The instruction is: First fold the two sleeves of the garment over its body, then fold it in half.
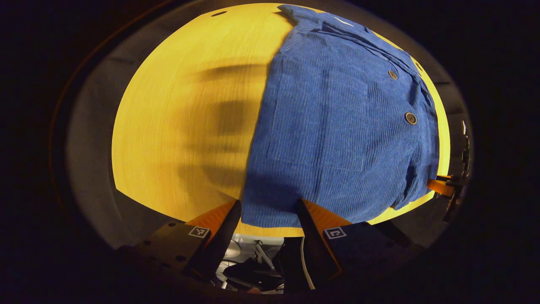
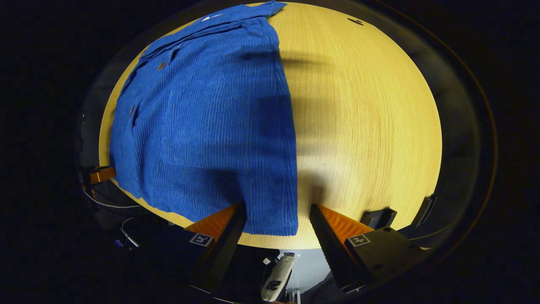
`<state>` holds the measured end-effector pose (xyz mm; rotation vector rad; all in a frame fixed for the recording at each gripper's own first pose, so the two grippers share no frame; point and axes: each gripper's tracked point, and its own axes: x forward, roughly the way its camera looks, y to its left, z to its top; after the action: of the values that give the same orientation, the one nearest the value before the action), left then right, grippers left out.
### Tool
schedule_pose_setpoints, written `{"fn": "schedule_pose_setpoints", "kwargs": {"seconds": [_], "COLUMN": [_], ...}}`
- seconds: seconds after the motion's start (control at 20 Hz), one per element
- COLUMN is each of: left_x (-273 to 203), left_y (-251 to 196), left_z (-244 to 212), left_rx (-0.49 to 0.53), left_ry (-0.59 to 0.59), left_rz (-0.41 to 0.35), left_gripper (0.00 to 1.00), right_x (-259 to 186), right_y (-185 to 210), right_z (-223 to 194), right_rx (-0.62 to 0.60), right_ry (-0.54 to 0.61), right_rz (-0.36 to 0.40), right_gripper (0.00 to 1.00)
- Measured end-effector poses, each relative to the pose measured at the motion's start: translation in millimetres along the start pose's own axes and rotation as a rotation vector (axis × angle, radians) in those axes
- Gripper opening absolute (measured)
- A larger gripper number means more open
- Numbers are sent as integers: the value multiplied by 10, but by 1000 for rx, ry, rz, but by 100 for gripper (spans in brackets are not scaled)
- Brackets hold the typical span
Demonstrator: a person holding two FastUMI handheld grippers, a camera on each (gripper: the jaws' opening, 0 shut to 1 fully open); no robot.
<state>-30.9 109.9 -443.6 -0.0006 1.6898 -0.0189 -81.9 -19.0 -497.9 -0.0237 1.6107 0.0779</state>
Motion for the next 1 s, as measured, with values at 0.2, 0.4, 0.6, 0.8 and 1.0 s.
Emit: {"fn": "schedule_pose_setpoints", "kwargs": {"seconds": [0.2, 0.4, 0.6, 0.8, 1.0], "left_x": [-1, 1, 7, -328, -1042], "left_y": [-180, -269, -313, -368, -417], "left_z": [31, 58, 59, 173, 541], "left_rx": [53, 143, 80, 60, 72], "left_ry": [8, -30, -61, -155, -316], "left_rz": [-8, 13, -55, -117, -178], "left_gripper": [50, 8, 0, 0, 0], "right_x": [-7, 1, -1, -288, -857], "right_y": [179, 304, 305, 327, 353], "right_z": [0, 10, 62, 101, 437], "right_rx": [-10, -15, 82, 114, 118], "right_ry": [-8, -36, -56, -89, -191], "right_rz": [30, 67, 166, 227, 288], "right_gripper": [87, 14, 5, 5, 5]}}
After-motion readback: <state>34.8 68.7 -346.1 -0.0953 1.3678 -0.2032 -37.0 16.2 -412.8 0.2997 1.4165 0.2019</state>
